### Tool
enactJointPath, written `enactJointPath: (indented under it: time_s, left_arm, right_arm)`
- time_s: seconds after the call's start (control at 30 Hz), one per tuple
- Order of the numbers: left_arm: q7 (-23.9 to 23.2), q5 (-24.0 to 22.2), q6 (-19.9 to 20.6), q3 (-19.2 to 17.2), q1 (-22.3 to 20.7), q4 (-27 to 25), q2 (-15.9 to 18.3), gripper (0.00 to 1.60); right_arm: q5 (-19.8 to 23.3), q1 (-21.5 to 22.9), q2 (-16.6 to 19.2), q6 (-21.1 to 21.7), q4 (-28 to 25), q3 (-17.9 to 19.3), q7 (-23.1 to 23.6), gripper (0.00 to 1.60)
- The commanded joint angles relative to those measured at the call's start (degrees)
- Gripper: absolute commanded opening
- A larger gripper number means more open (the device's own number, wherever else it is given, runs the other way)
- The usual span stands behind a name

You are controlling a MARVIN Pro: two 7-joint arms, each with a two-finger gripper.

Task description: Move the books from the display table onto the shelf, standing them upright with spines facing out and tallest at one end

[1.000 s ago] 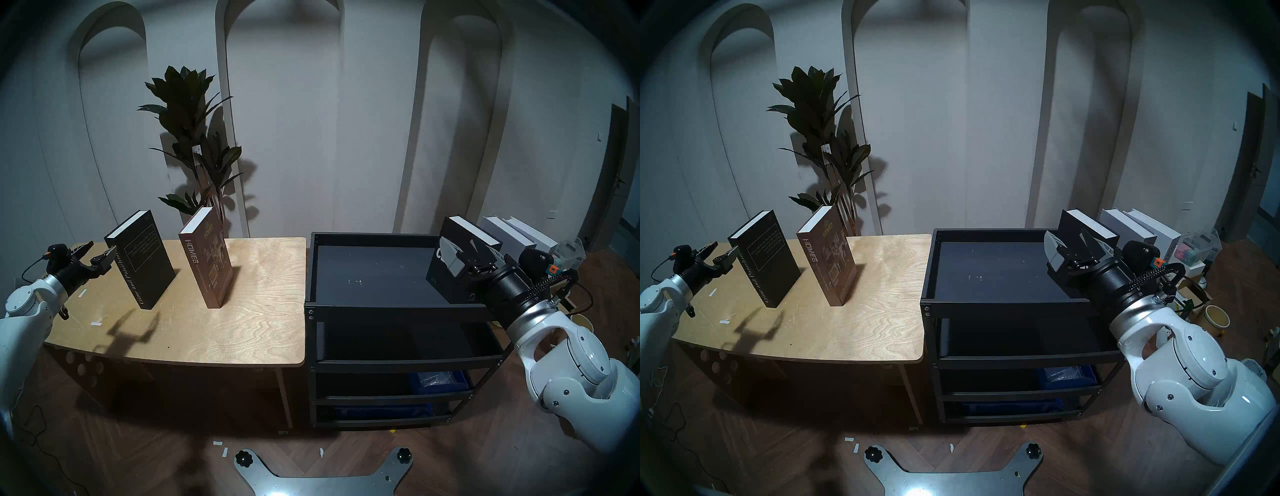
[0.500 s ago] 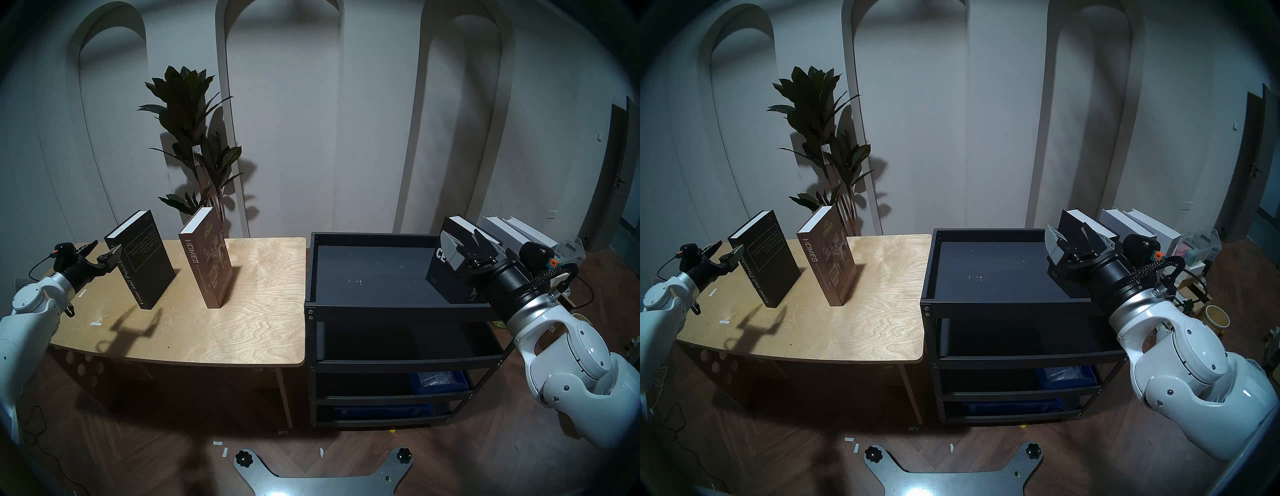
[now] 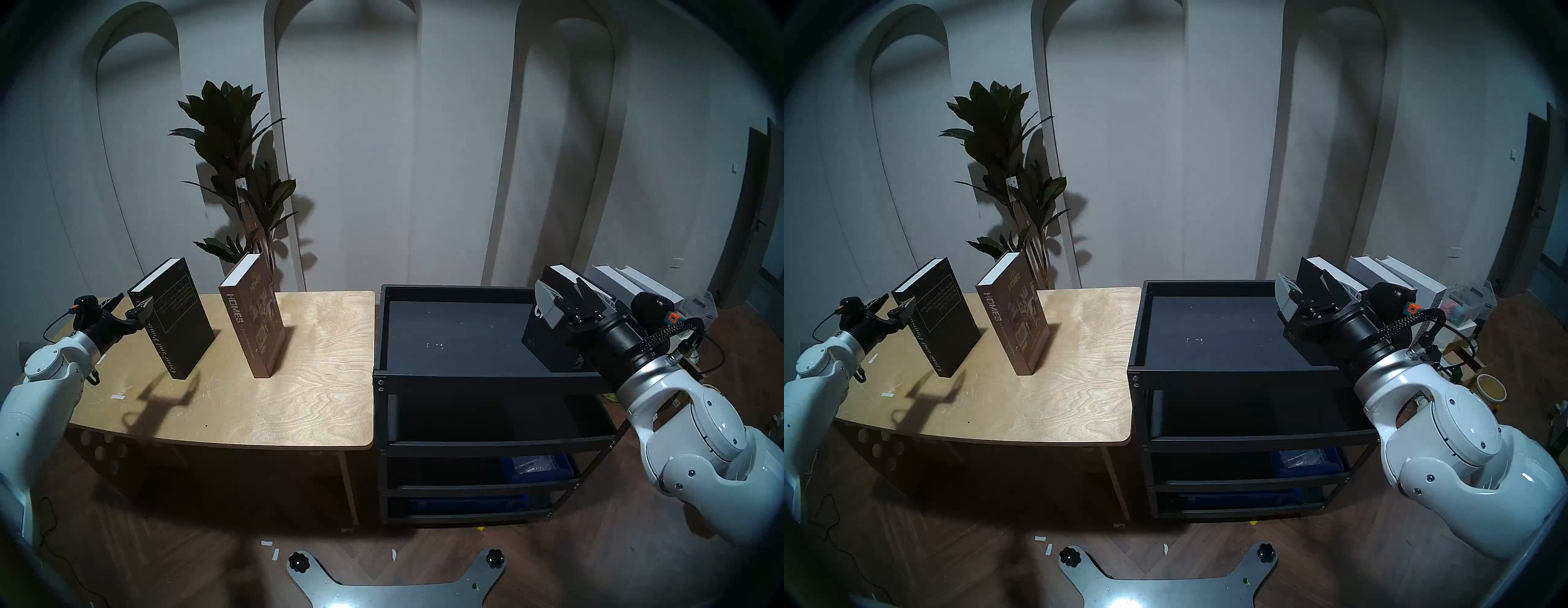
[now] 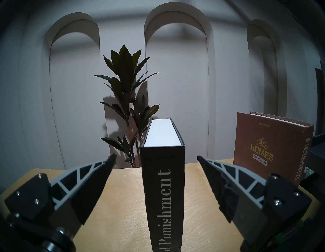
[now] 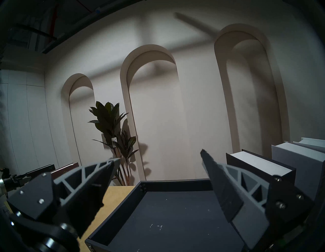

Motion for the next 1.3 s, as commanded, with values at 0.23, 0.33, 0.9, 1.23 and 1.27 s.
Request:
enactJointPath:
  time_s: [0.23,0.33,0.9,1.23,1.27]
  left_arm:
    - [-0.3,2.4,0.6,2.0,-10.1,3.4,-3.0,1.60]
    - [-0.4,3.2,1.0,3.0,-12.7,5.0,-3.9,1.60]
    - [-1.9,7.0,2.1,5.3,-20.2,11.5,-7.0,0.00]
    - [-2.8,8.3,2.7,4.9,-25.0,14.8,-7.2,0.00]
    - [-2.0,8.1,2.9,3.3,-23.8,12.6,-6.3,0.00]
  right_arm:
    - [0.3,3.0,1.3,0.5,0.1,-1.6,-1.3,1.60]
    - [0.4,3.5,1.5,0.6,0.2,-2.1,-1.7,1.60]
    - [0.4,5.4,2.1,1.0,0.5,-3.7,-4.1,1.60]
    - [0.4,6.9,2.5,1.0,-0.2,-5.3,-5.1,1.60]
    - [0.4,7.1,2.5,1.0,-0.5,-5.7,-5.2,1.60]
